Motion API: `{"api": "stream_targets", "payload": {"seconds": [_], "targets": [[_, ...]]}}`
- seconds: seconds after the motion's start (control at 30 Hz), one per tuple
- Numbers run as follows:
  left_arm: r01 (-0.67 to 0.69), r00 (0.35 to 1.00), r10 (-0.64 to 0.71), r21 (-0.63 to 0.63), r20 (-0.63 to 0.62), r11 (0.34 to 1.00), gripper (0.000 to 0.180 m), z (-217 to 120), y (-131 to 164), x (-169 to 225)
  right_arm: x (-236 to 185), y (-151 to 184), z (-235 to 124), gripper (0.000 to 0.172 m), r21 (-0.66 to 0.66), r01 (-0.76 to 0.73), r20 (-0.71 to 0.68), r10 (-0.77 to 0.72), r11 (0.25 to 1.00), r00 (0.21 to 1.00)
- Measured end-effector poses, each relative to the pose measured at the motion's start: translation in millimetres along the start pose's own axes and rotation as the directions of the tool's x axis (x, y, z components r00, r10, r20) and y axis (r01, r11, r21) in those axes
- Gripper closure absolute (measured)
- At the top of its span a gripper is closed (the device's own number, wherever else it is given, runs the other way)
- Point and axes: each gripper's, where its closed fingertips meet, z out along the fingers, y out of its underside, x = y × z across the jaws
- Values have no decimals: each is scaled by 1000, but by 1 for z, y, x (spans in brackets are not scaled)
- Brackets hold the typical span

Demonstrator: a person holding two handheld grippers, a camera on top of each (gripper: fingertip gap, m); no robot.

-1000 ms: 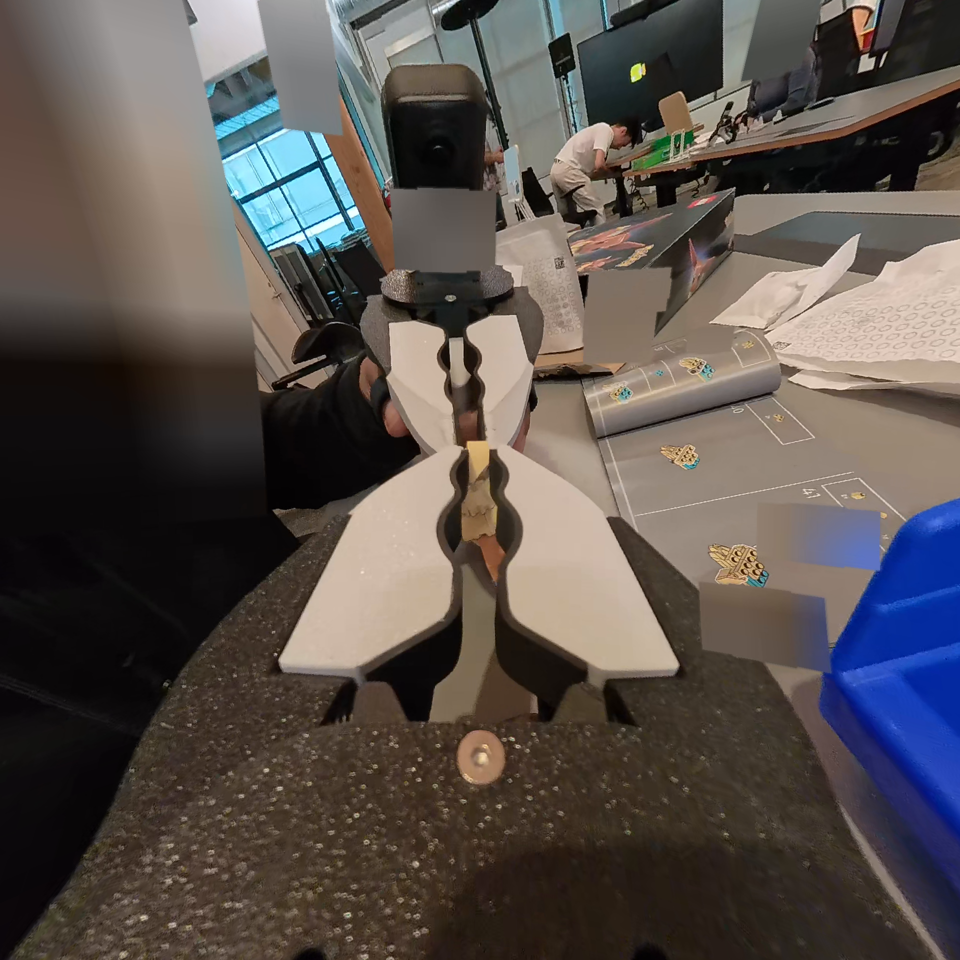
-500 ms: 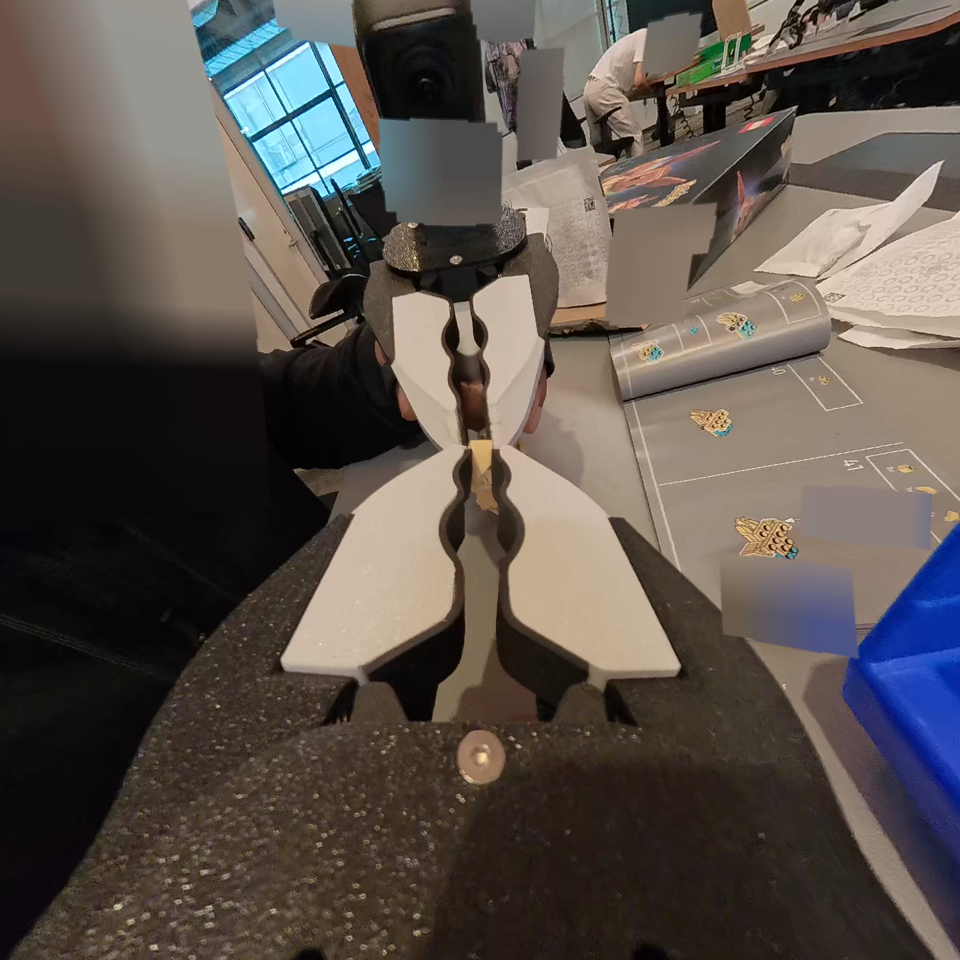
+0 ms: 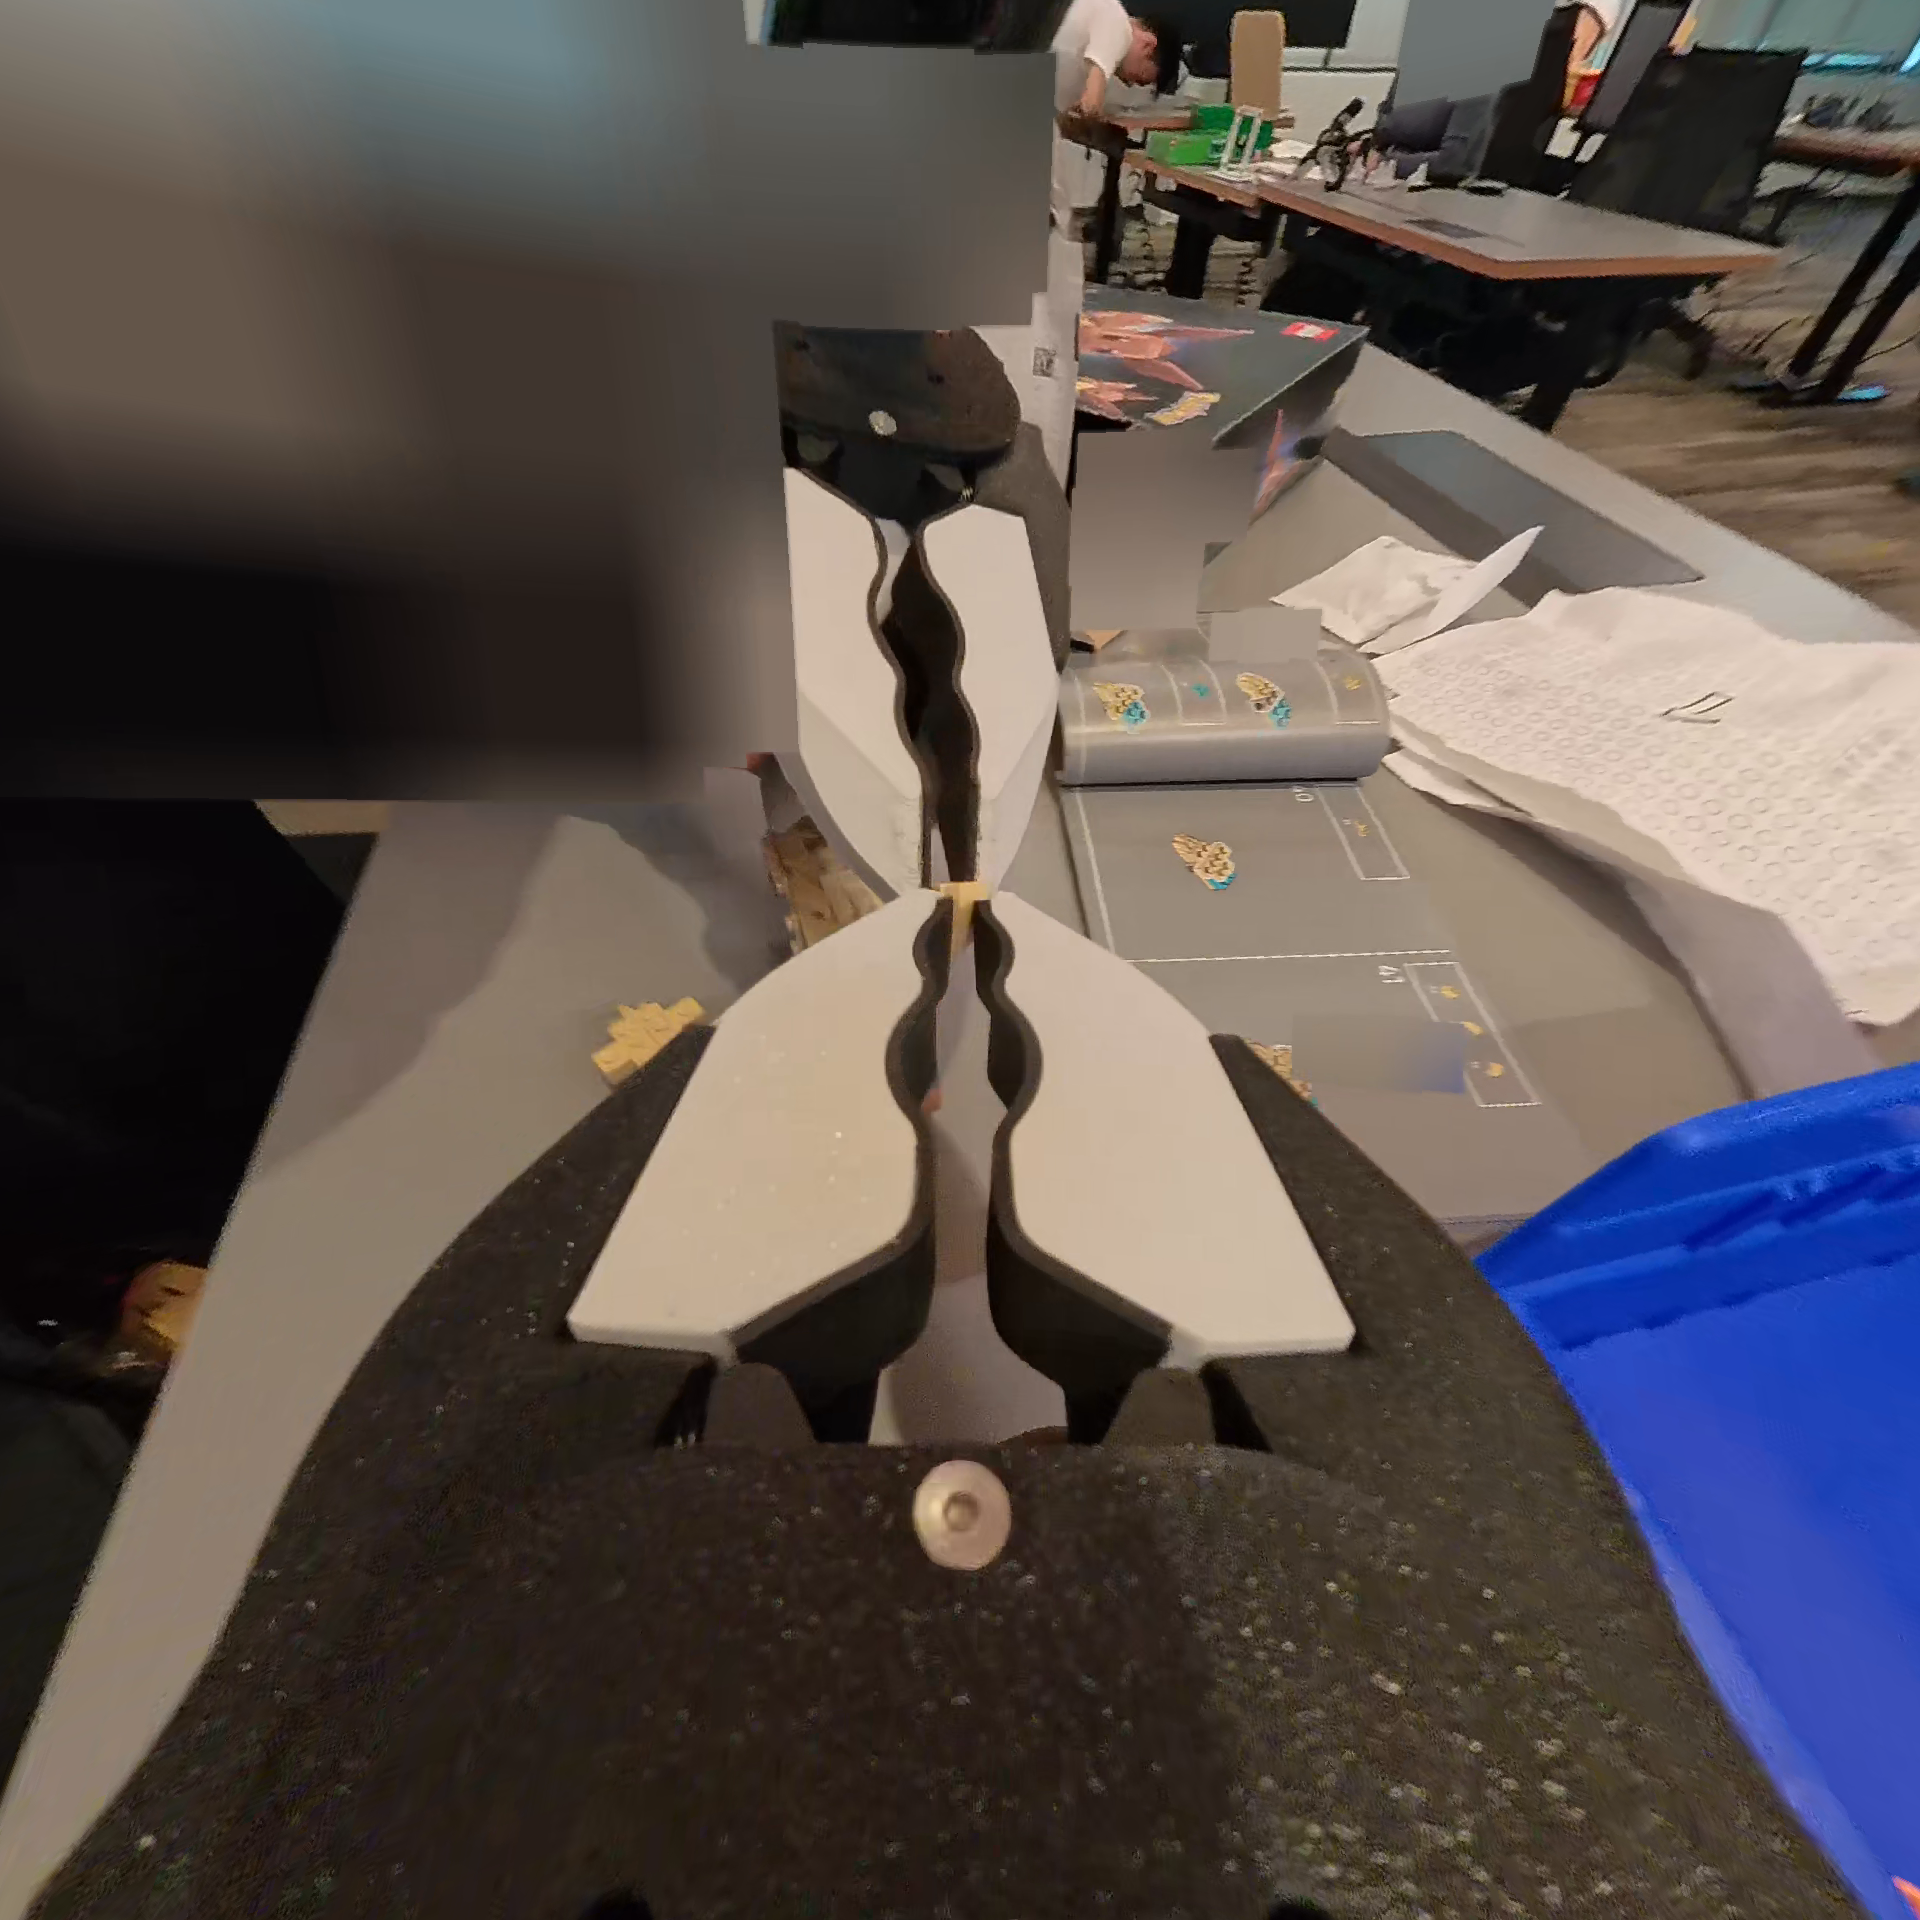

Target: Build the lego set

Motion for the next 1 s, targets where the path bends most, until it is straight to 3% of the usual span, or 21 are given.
{"api": "stream_targets", "payload": {"seconds": [0.33,1.0], "targets": [[42,999,-42,-8,-2,999,173,1,3,-1,0,2,2,167,-75,236,-117,-243,969,963],[53,996,-52,13,-67,999,173,2,1,6,-5,-1,-3,167,-60,318,-96,-322,946,942]]}}
